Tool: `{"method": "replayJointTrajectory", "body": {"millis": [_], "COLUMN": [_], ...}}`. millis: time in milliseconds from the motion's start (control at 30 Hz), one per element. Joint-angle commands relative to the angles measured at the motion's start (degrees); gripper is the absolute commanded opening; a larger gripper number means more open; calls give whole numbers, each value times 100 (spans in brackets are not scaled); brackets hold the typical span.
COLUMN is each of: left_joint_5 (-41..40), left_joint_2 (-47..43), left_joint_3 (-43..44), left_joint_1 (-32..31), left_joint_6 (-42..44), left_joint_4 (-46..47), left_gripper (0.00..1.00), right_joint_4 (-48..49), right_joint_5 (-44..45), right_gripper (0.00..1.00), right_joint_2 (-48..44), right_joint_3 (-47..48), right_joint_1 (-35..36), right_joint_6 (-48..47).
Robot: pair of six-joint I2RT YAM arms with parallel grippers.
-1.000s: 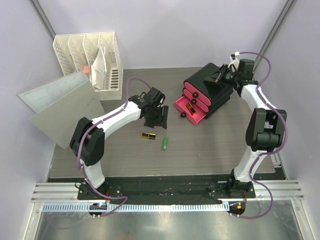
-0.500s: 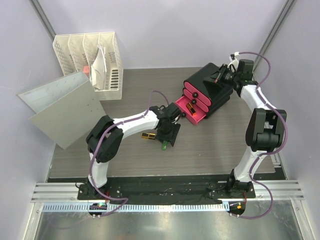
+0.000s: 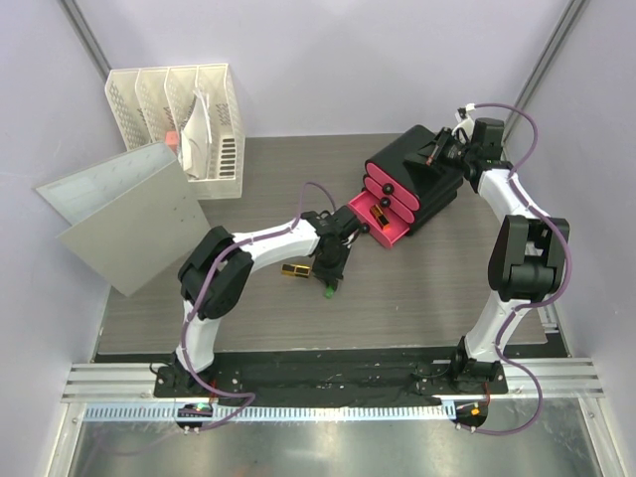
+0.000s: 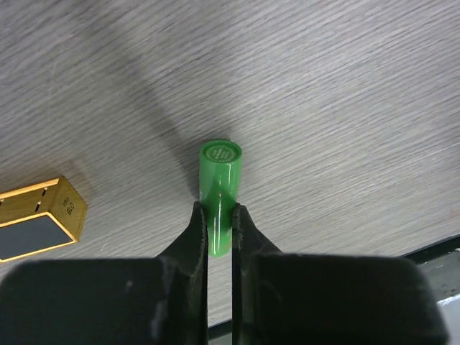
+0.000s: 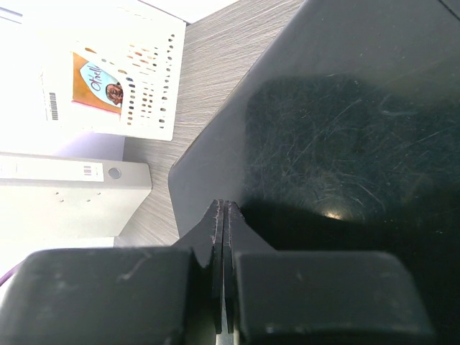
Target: Organize the makeup
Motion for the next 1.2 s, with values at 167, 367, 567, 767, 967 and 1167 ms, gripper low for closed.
{"method": "replayJointTrajectory", "body": {"millis": [167,367,567,767,967,1167], "left_joint_5": [165,368,728,756,404,298], "left_joint_2": [171,848,1244,955,989,1103], "left_joint_3": [1584,2843,3215,2196,2510,2686], "left_joint_1": [10,28,299,625,722,827], "left_joint_6": [-48,-417,-1503,-3086,-3309,-3528], "left_joint_4": [31,119,863,2156,2193,2175], "left_gripper": [0,0,0,0,0,0], "right_joint_4": [-1775,-1775,-1775,-1775,-1775,-1766], "right_joint_5": [790,789,798,816,825,807], "right_gripper": [1,1,1,1,1,1], "right_joint_2": [629,603,585,558,594,629], "right_joint_3": [-568,-595,-638,-700,-683,-656], "right_joint_1": [62,62,62,62,54,62], "right_joint_6": [-509,-518,-527,-553,-545,-545]}}
